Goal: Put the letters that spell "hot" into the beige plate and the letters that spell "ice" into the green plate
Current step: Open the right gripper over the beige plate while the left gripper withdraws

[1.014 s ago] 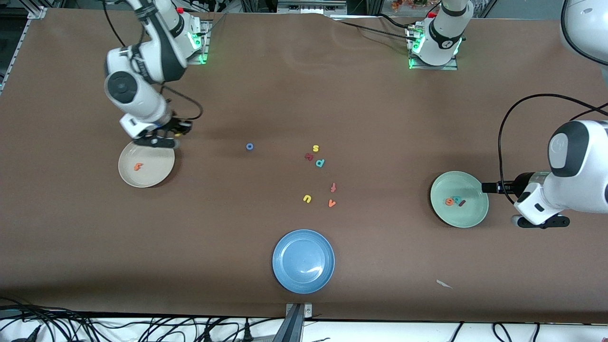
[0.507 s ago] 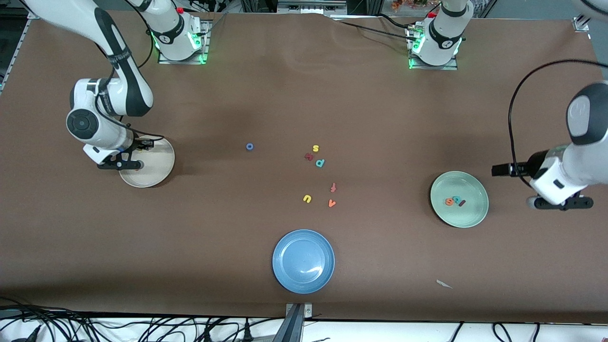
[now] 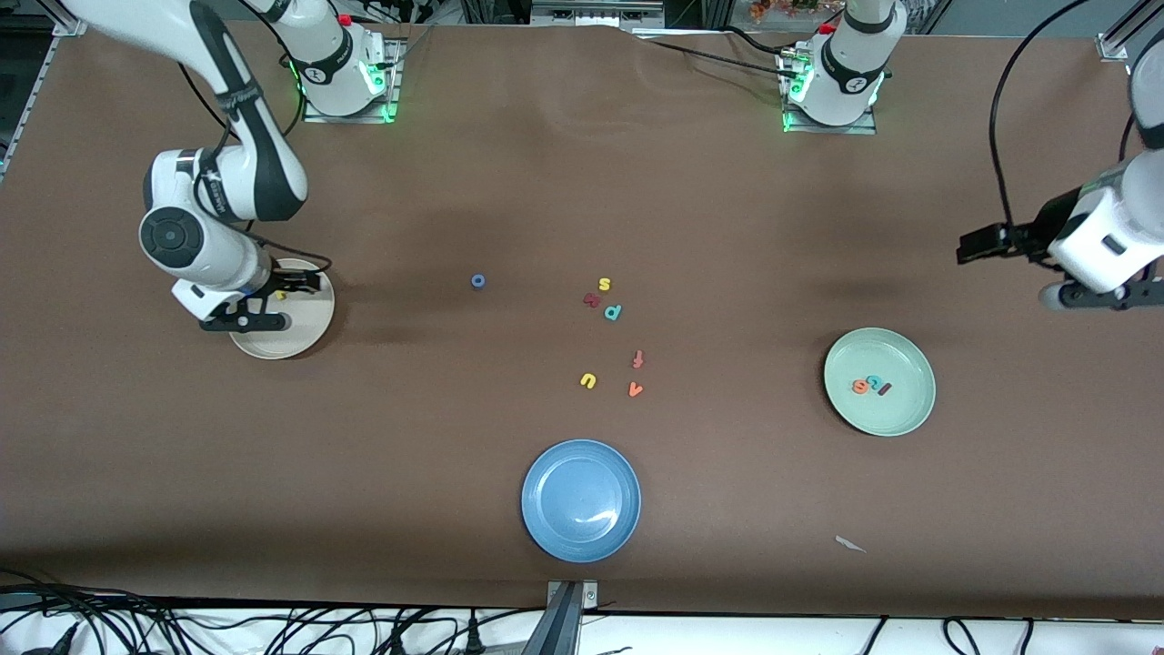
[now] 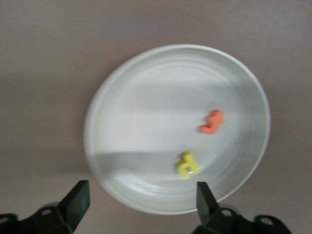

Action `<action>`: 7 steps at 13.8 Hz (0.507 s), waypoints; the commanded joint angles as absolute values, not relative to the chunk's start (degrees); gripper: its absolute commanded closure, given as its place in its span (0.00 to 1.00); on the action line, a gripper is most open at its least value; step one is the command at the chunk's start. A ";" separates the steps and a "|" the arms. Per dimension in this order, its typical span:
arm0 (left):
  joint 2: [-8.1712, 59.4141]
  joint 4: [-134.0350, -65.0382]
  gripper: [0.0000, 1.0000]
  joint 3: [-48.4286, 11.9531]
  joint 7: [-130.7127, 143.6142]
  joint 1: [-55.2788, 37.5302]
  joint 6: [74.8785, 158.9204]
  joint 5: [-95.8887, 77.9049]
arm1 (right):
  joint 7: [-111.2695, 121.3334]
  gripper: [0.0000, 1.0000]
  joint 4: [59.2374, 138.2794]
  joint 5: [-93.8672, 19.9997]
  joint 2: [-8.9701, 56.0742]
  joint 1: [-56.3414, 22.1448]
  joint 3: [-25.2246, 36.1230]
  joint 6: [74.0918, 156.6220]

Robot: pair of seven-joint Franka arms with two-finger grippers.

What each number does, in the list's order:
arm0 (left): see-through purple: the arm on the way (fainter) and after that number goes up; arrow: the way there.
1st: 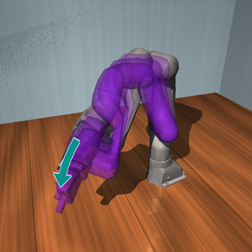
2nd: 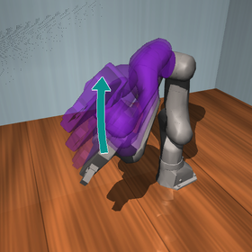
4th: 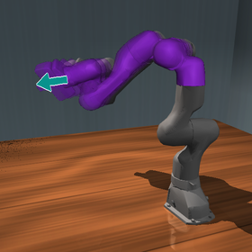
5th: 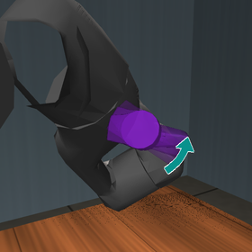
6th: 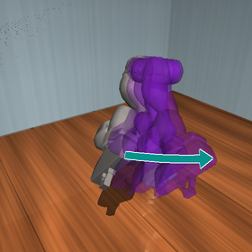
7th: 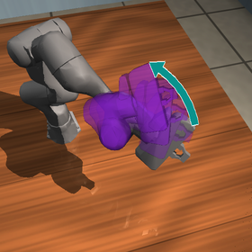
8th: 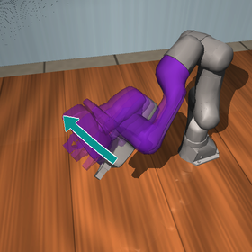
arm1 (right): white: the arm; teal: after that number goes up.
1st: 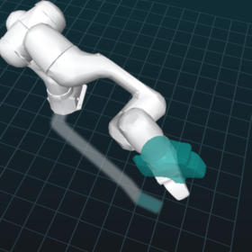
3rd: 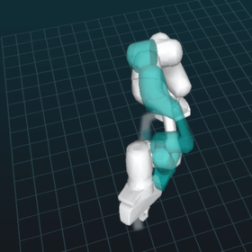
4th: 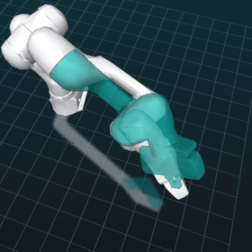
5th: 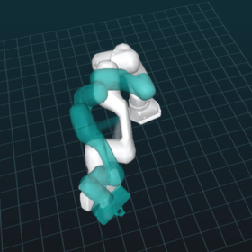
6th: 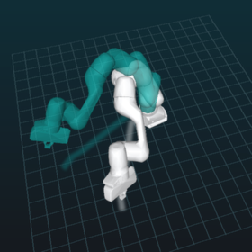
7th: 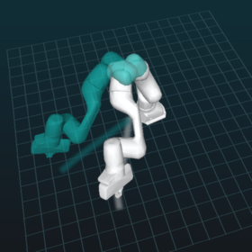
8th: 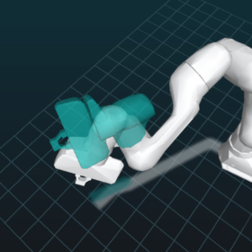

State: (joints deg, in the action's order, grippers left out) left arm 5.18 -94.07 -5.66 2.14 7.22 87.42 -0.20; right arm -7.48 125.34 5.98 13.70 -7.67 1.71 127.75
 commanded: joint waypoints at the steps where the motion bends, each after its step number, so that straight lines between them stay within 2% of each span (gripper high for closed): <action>1: 1.33 -95.19 0.00 -2.29 1.41 4.31 85.09 -1.67 | -10.10 0.01 120.42 0.63 12.92 -7.91 -3.76 122.87; 7: -2.11 -94.75 0.00 -2.20 0.88 2.46 84.99 -1.41 | -24.57 0.01 119.09 -1.05 18.36 -12.82 -12.12 129.36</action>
